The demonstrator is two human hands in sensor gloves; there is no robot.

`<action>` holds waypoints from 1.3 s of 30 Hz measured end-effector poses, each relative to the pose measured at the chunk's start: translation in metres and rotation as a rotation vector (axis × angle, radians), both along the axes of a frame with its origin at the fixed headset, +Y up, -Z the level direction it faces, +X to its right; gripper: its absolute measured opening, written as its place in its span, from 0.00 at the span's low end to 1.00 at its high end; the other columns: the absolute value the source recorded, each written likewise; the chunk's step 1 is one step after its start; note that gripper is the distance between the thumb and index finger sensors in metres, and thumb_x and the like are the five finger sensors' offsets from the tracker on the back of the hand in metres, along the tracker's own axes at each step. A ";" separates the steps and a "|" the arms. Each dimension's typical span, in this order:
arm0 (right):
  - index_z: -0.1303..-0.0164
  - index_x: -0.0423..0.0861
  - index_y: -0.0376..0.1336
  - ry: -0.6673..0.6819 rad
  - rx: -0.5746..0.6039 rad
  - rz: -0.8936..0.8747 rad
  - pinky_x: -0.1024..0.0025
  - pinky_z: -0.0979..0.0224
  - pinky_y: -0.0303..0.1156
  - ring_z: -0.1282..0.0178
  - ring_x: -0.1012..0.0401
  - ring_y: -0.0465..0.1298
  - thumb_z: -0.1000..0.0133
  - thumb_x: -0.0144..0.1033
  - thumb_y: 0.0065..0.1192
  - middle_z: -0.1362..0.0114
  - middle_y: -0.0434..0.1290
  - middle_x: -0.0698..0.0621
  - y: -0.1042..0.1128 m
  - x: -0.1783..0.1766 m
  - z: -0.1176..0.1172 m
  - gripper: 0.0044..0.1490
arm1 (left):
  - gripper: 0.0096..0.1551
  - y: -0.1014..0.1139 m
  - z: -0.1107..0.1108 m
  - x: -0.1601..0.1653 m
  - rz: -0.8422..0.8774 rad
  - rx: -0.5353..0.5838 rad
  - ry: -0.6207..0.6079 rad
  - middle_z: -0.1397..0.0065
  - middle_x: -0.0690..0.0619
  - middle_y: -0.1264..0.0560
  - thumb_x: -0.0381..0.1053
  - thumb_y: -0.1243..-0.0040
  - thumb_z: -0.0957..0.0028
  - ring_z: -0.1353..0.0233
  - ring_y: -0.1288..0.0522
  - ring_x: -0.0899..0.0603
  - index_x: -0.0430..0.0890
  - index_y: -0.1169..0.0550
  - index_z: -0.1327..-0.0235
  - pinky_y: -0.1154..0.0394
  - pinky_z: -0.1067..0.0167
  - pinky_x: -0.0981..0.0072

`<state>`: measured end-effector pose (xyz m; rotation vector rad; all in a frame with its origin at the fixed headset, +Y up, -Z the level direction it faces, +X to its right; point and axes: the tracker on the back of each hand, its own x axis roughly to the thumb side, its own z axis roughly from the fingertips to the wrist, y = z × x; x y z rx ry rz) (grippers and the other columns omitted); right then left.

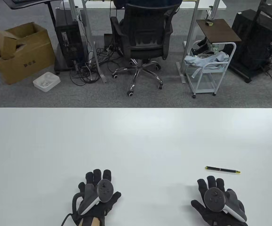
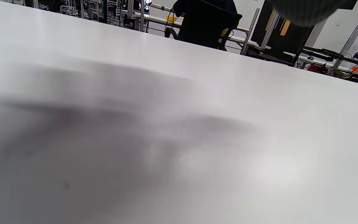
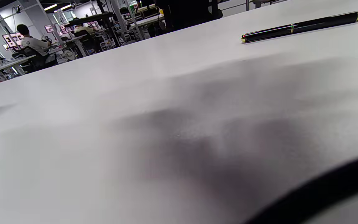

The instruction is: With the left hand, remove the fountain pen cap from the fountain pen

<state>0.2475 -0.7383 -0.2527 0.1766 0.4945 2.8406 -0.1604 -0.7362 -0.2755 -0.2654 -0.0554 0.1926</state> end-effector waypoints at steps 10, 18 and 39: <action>0.24 0.48 0.24 0.006 0.017 -0.002 0.27 0.30 0.27 0.22 0.38 0.24 0.47 0.62 0.35 0.18 0.22 0.41 -0.001 -0.001 -0.001 0.53 | 0.54 0.001 0.000 0.001 0.015 -0.011 -0.014 0.15 0.36 0.61 0.69 0.51 0.50 0.16 0.61 0.24 0.50 0.59 0.20 0.59 0.32 0.18; 0.21 0.48 0.42 -0.011 0.159 0.036 0.30 0.23 0.48 0.16 0.37 0.50 0.46 0.52 0.61 0.14 0.44 0.46 0.023 0.002 -0.006 0.50 | 0.54 0.000 -0.002 0.000 0.026 -0.021 -0.008 0.15 0.36 0.61 0.68 0.51 0.50 0.16 0.63 0.23 0.50 0.59 0.20 0.59 0.32 0.18; 0.26 0.53 0.55 -0.025 0.222 0.115 0.48 0.19 0.57 0.17 0.49 0.61 0.49 0.44 0.72 0.17 0.61 0.53 0.057 0.050 -0.099 0.42 | 0.54 -0.007 -0.003 -0.004 0.019 -0.064 0.009 0.15 0.36 0.61 0.68 0.51 0.50 0.17 0.64 0.23 0.49 0.59 0.21 0.59 0.32 0.18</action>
